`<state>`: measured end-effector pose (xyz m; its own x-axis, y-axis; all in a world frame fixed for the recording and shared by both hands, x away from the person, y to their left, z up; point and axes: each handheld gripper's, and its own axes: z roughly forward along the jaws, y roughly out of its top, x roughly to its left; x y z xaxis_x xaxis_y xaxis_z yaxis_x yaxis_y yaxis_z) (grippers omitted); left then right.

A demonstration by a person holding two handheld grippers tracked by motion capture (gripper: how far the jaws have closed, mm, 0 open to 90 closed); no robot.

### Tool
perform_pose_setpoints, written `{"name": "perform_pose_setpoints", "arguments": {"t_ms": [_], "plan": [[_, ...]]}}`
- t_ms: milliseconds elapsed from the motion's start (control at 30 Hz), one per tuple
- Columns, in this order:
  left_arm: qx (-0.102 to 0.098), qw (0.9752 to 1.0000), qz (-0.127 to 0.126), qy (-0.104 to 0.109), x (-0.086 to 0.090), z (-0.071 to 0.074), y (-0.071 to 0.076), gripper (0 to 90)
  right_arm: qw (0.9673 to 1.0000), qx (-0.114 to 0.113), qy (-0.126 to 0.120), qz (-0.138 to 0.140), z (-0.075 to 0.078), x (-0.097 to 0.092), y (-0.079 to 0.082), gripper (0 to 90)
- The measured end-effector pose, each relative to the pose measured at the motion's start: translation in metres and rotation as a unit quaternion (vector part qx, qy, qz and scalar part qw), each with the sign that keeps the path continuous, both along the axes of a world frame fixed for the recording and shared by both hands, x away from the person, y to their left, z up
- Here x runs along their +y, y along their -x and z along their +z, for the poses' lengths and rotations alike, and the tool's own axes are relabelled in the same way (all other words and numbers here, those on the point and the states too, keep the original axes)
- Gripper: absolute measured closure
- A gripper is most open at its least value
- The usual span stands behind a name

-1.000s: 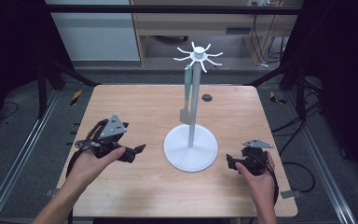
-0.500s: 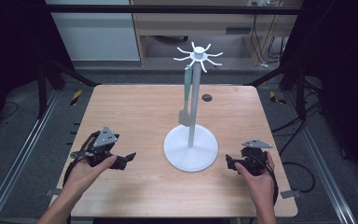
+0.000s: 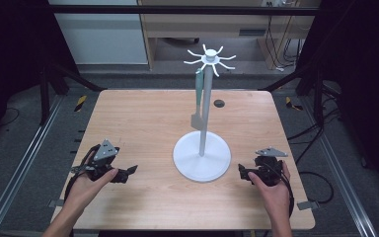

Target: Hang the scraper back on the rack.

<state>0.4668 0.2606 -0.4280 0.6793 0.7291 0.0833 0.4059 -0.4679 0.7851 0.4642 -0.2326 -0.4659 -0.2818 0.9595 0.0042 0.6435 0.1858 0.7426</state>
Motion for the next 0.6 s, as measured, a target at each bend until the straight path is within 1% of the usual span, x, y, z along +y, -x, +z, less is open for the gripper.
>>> {"name": "perform_pose_setpoints", "arguments": {"t_ms": [100, 167, 333, 533, 600], "plan": [[0.003, 1.0, 0.007, 0.004, 0.006, -0.006, -0.001, 6.6, 1.0, 0.0, 0.001, 0.0, 0.0, 0.001, 0.0, 4.9], [0.004, 0.9999, 0.013, 0.001, 0.009, -0.009, -0.001, 6.6, 1.0, 0.001, 0.0, 0.001, 0.0, 0.001, 0.0, 4.9], [0.008, 0.9997, 0.023, 0.004, 0.018, -0.017, -0.002, 6.6, 1.0, 0.0, 0.001, 0.0, 0.0, 0.001, 0.0, 4.9], [0.0, 0.9992, 0.038, 0.012, 0.026, -0.024, -0.004, 6.6, 1.0, 0.001, 0.004, 0.001, -0.001, 0.002, 0.0, 4.9], [-0.002, 0.9989, 0.043, 0.018, 0.029, -0.026, -0.004, 6.6, 1.0, 0.001, 0.003, 0.001, -0.001, 0.002, 0.0, 4.9]]}}
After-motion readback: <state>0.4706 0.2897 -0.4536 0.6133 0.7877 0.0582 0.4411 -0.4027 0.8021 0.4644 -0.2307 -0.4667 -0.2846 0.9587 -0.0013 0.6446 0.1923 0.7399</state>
